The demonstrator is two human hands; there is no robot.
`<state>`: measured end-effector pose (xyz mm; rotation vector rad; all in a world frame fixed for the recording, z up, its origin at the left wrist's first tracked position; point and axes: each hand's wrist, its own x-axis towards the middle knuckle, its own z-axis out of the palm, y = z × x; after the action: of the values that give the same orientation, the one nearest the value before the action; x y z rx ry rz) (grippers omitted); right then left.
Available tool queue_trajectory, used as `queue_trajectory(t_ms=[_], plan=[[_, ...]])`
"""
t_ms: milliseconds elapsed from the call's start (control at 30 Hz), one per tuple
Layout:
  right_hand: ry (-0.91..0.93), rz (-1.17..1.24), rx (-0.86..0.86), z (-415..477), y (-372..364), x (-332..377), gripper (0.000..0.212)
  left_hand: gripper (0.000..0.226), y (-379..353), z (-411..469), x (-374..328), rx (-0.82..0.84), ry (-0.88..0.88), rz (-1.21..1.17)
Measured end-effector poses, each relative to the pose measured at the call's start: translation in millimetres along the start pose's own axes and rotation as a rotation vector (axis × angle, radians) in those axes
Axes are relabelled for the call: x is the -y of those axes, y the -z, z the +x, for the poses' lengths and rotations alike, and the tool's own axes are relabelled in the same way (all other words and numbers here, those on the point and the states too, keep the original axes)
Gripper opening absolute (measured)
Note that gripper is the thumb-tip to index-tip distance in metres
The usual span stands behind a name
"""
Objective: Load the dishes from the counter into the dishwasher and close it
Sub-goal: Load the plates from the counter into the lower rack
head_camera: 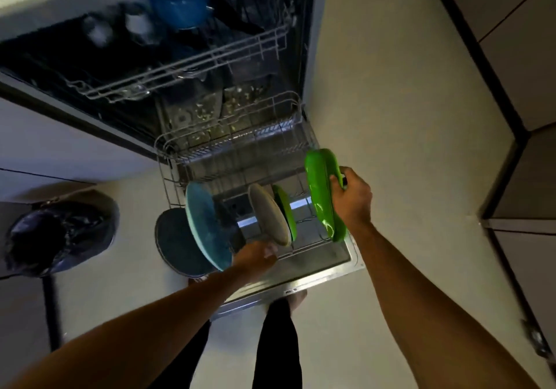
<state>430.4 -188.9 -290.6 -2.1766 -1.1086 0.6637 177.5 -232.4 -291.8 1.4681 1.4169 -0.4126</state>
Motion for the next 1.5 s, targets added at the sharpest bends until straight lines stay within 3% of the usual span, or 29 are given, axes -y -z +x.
queue_trajectory(t_ms=[333, 533, 767, 1200, 1367, 1500], plan=[[0.087, -0.078, 0.202, 10.3, -67.0, -38.1, 0.013, 0.027, -45.5, 61.0, -0.8, 0.054, 0.003, 0.132], [0.051, -0.114, 0.319, 20.2, -87.5, -44.6, 0.013, 0.018, -48.8, 75.3, 4.9, 0.073, -0.02, 0.117], [0.052, -0.098, 0.415, 23.2, -117.7, -35.1, 0.031, 0.019, -51.5, 84.2, 10.3, 0.118, -0.039, 0.131], [-0.085, -0.134, 0.475, 3.1, -129.0, -50.9, 0.034, 0.02, -49.2, 87.7, 15.9, 0.097, -0.094, 0.12], [-0.301, -0.097, 0.506, -7.4, -119.1, -52.6, 0.042, 0.017, -51.2, 82.6, 12.1, 0.087, -0.04, 0.044], [-0.402, -0.056, 0.515, -22.4, -109.6, -57.4, 0.025, 0.013, -52.9, 71.2, 14.7, -0.01, -0.033, -0.02]])
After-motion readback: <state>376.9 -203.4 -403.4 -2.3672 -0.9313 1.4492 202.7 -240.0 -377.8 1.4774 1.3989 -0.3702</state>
